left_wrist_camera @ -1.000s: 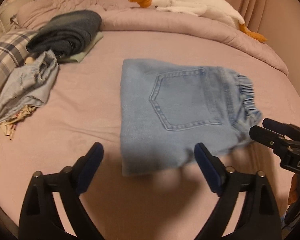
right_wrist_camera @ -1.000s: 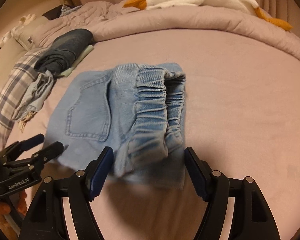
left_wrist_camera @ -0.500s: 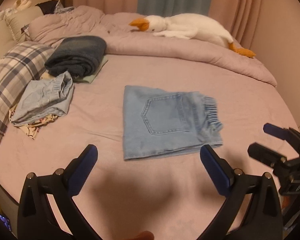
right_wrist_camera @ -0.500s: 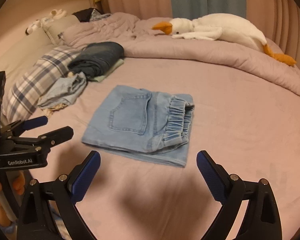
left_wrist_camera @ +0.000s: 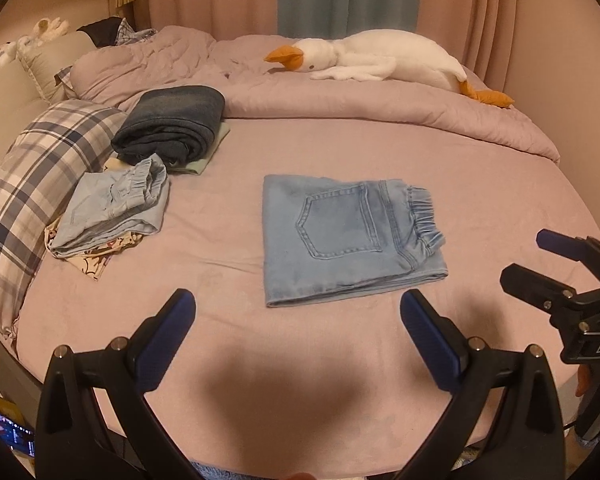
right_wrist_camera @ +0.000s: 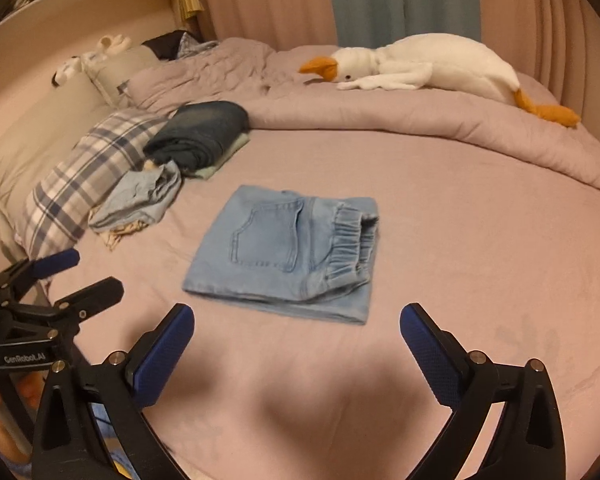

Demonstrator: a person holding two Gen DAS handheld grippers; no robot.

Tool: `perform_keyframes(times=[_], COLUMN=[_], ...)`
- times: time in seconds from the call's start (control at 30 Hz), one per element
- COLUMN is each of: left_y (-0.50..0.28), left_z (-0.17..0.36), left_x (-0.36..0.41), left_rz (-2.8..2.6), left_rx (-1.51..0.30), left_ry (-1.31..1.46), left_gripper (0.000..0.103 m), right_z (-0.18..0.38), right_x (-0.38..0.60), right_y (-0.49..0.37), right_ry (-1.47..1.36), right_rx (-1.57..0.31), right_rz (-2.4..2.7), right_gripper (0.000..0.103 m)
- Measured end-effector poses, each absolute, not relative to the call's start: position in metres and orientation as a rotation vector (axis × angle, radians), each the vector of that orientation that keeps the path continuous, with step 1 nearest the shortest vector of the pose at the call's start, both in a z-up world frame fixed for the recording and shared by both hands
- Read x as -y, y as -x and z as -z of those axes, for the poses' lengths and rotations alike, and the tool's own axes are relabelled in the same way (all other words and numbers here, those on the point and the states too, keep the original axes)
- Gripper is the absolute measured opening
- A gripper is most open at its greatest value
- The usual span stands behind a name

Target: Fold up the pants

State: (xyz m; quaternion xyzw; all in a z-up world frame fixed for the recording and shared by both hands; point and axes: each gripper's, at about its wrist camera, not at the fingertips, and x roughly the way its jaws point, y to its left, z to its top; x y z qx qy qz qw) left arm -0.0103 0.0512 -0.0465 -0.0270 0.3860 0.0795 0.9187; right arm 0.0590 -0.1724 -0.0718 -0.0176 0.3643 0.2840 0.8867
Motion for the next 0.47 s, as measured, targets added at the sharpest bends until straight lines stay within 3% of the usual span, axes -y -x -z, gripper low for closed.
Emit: perform_keyframes(times=[0.47], left_y=[0.0106], left_z=[0.0424], left_x=[-0.0467], left_rz=[-0.157], left_rx=[-0.789], left_ry=[0.055], left_gripper=[0.102], right_z=[0.0637], right_x=[0.1741], right_y=[-0.0517], right_ry=[0.031], right_rx=[-0.742], right_rz=[-0.585], right_gripper=[0.102])
